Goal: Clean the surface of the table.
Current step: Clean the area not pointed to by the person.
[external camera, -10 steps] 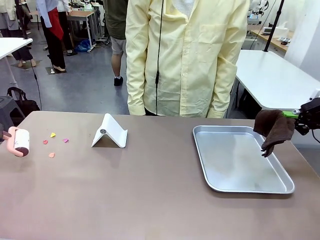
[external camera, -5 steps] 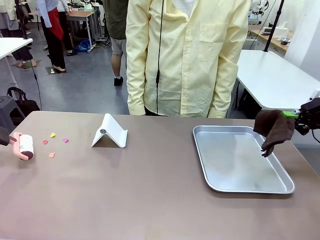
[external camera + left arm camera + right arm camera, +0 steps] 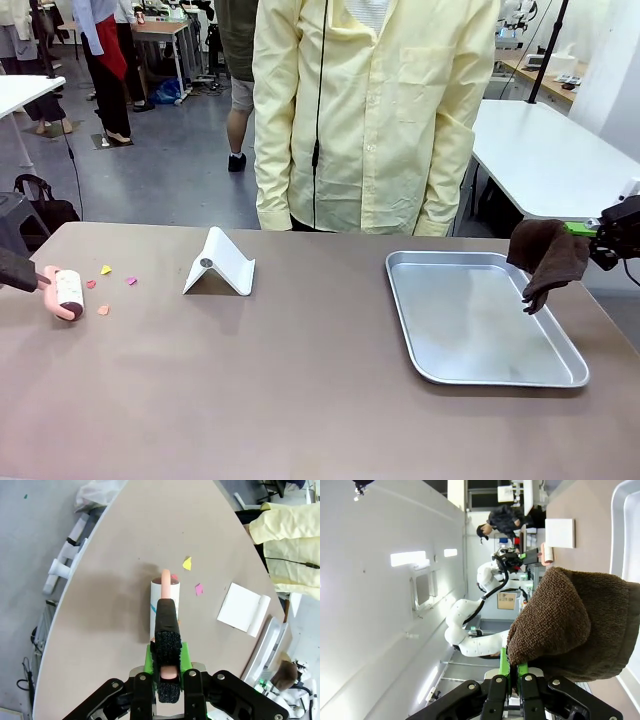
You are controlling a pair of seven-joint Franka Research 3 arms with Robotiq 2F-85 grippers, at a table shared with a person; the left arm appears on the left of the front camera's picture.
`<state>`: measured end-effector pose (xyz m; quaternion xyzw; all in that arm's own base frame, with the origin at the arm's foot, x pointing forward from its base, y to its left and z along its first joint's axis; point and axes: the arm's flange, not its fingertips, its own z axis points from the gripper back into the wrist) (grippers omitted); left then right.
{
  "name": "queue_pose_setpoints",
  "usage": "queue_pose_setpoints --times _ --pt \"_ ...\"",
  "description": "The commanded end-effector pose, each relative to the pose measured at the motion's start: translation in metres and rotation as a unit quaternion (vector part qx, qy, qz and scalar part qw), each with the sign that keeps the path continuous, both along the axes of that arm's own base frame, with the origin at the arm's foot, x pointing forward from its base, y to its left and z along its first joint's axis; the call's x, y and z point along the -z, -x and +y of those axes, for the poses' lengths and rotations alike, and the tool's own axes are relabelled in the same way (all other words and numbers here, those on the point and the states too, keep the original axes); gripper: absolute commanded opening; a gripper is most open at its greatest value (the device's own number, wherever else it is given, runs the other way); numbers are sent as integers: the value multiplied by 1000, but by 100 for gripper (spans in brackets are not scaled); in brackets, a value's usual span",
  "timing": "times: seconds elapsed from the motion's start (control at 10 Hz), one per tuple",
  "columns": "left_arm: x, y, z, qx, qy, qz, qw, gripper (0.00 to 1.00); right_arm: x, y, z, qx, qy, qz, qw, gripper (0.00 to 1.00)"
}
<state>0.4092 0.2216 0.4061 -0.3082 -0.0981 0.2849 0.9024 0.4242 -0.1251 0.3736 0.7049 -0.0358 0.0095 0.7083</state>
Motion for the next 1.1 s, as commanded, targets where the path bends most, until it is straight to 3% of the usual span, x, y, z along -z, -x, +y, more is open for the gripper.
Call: queue_pose_setpoints --times 0.0,1.0 --pt "15 -1 -17 1 -14 13 1000 20 -3 -2 3 3 1 -11 1000 6" --pt "33 -62 -88 53 -25 46 997 20 -3 -2 3 3 1 -11 1000 6"
